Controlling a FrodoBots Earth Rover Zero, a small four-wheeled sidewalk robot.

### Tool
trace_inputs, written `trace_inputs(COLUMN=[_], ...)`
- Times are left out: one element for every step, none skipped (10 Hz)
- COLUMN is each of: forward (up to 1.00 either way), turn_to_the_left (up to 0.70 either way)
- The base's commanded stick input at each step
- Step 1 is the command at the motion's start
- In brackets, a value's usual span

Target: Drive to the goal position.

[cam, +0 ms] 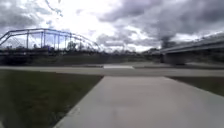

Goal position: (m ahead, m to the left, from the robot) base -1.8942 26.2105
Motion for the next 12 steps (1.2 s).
trace_inputs(forward=[1.0, 1.0, 1.0, 1.0, 1.0, 1.0, 1.0, 1.0, 1.0, 1.0, 1.0, 1.0], turn_to_the_left=[0.0, 0.0, 0.0, -0.01, -0.37, -0.4, -0.4, -0.4, -0.4, -0.15, 0.0, 0.0])
